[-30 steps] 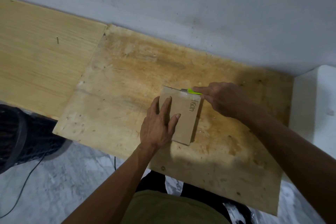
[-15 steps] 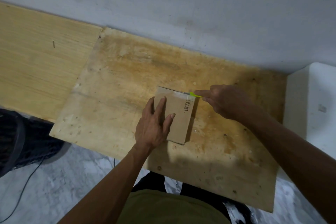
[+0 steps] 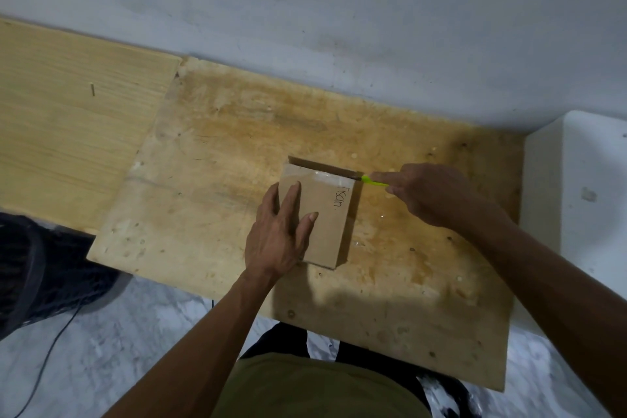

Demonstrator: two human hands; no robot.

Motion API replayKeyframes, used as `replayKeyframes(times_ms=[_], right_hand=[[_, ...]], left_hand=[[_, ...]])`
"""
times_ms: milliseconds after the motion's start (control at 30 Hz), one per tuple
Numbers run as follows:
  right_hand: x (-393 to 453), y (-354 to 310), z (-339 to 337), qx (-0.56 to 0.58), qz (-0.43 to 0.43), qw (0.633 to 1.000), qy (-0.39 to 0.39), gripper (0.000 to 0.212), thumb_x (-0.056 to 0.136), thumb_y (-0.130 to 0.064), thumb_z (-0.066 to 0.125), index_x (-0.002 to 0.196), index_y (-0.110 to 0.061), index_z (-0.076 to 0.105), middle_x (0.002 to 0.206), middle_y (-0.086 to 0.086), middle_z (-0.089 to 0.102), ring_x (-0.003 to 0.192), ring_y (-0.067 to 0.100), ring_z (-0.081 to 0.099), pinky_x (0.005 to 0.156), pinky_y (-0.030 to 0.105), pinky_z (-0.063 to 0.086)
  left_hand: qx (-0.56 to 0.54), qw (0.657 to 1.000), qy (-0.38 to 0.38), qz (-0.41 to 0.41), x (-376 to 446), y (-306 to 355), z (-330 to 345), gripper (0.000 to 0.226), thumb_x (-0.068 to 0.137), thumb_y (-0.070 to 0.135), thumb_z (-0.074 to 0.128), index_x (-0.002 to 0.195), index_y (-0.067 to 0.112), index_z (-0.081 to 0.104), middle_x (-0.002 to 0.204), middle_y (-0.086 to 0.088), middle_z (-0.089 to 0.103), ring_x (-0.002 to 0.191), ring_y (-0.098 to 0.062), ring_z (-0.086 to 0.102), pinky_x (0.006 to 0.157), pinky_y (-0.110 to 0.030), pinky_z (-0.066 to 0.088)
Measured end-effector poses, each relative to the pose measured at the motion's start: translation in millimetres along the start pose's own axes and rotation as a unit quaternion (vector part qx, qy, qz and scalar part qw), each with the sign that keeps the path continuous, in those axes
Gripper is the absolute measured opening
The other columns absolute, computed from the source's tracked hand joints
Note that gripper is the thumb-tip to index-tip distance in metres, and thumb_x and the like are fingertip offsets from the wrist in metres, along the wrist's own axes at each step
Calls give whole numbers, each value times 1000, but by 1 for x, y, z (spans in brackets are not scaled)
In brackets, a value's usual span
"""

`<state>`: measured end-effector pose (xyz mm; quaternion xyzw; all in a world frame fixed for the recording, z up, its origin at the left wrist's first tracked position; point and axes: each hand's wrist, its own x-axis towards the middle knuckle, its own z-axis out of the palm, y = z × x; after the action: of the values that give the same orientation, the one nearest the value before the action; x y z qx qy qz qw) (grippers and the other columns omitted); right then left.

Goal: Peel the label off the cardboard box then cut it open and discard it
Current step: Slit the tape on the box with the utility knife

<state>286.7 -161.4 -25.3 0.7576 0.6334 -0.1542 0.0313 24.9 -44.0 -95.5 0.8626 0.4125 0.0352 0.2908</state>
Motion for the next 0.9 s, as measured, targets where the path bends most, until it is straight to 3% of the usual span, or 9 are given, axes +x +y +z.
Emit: replayKeyframes(times_ms=[100, 233, 367, 500, 567, 667, 733, 833, 900], right_hand=[[-3, 2, 2, 22, 5, 1000, -1, 46, 101, -32, 44, 145, -42, 36, 84, 0, 52, 68, 22, 51, 59, 34, 50], [-8, 8, 9, 86, 28, 996, 2, 44, 100, -31, 47, 143, -40, 42, 105, 9, 69, 86, 30, 65, 73, 43, 55], [-30, 12, 20, 219, 116, 967, 58, 40, 97, -32, 54, 136, -40, 52, 116, 4, 72, 97, 28, 69, 80, 36, 52], [-51, -23, 23, 369, 243, 889, 123, 39, 96, -35, 57, 134, -25, 56, 105, -1, 68, 93, 19, 64, 79, 27, 42], [-57, -54, 27, 456, 323, 822, 115, 28, 93, -41, 60, 117, -27, 65, 85, -5, 64, 75, 15, 59, 66, 35, 51], [-54, -98, 41, 570, 412, 703, 110, 15, 91, -46, 61, 91, -31, 59, 77, -2, 61, 72, 18, 59, 72, 52, 57], [-51, -123, 55, 570, 447, 680, 114, 19, 89, -50, 61, 97, -34, 55, 89, -3, 64, 82, 18, 64, 75, 51, 59], [-52, -155, 70, 575, 477, 652, 126, 42, 82, -53, 68, 115, -31, 55, 99, -11, 64, 88, 11, 64, 76, 44, 61], [-51, -168, 77, 595, 494, 618, 142, 43, 77, -53, 74, 105, -26, 56, 94, -7, 64, 84, 13, 67, 70, 45, 62]], left_hand=[[2, 1000, -2, -1, 0, -1, 0, 68, 95, 67, 31, 153, 32, 24, 154, -8, 30, 132, -29, 44, 83, -51, 59], [1, 1000, -5, -4, 0, 0, 0, 67, 95, 66, 32, 153, 33, 23, 154, -8, 29, 134, -28, 42, 85, -50, 58], [-16, 1000, -3, -7, -1, 2, -3, 66, 96, 63, 36, 153, 33, 23, 154, -3, 26, 135, -24, 39, 86, -46, 56], [-61, 998, -12, -4, 0, 2, -7, 64, 97, 62, 41, 152, 35, 21, 154, 0, 24, 136, -24, 37, 92, -51, 55], [-120, 993, -13, -5, 1, 3, -11, 72, 93, 62, 48, 152, 32, 21, 154, 0, 25, 134, -17, 35, 96, -51, 53], [-176, 983, 1, -48, 13, 5, -21, 92, 84, 66, 59, 154, 31, 11, 158, 0, 17, 139, -23, 32, 103, -53, 46], [-160, 986, -8, -45, 30, 5, -28, 93, 83, 69, 57, 154, 34, 9, 163, 3, 8, 146, -34, 26, 107, -58, 41], [-123, 990, -59, 16, 62, 5, -39, 88, 86, 67, 54, 156, 33, 13, 167, -2, 5, 151, -33, 13, 115, -57, 28], [-104, 987, -108, 57, 81, 6, -44, 85, 87, 66, 51, 156, 28, 20, 165, -6, 16, 149, -32, 16, 115, -54, 26]])
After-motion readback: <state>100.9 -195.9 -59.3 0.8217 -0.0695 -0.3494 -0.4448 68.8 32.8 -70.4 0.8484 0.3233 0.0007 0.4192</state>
